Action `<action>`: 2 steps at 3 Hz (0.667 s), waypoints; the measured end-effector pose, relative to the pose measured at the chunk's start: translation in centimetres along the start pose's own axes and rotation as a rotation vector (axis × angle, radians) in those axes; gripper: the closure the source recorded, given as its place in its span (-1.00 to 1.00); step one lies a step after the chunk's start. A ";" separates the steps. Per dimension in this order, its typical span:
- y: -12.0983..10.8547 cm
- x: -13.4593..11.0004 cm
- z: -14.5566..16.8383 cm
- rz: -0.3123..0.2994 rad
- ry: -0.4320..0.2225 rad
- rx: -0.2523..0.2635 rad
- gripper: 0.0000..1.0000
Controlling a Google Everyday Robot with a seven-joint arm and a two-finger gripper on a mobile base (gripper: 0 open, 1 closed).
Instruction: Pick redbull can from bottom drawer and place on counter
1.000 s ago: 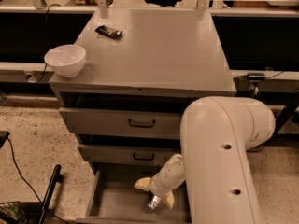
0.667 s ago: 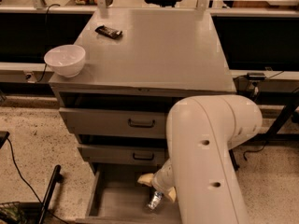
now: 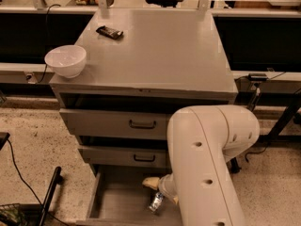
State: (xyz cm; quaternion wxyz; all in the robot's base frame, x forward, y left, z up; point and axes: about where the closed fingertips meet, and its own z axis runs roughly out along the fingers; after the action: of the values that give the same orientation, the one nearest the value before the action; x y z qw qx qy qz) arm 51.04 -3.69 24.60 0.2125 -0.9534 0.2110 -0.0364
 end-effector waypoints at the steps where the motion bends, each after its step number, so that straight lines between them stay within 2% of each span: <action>1: 0.6 -0.8 1.1 -0.013 -0.006 0.067 -1.00; 2: 0.8 -1.5 1.7 -0.022 -0.004 0.143 -1.00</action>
Offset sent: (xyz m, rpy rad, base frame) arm -0.0228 0.0076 -0.0262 0.2131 -0.1195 0.0212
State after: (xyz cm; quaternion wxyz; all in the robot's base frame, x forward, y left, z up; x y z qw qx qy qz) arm 49.63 -3.08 22.74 0.2800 -0.9381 0.1969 -0.0520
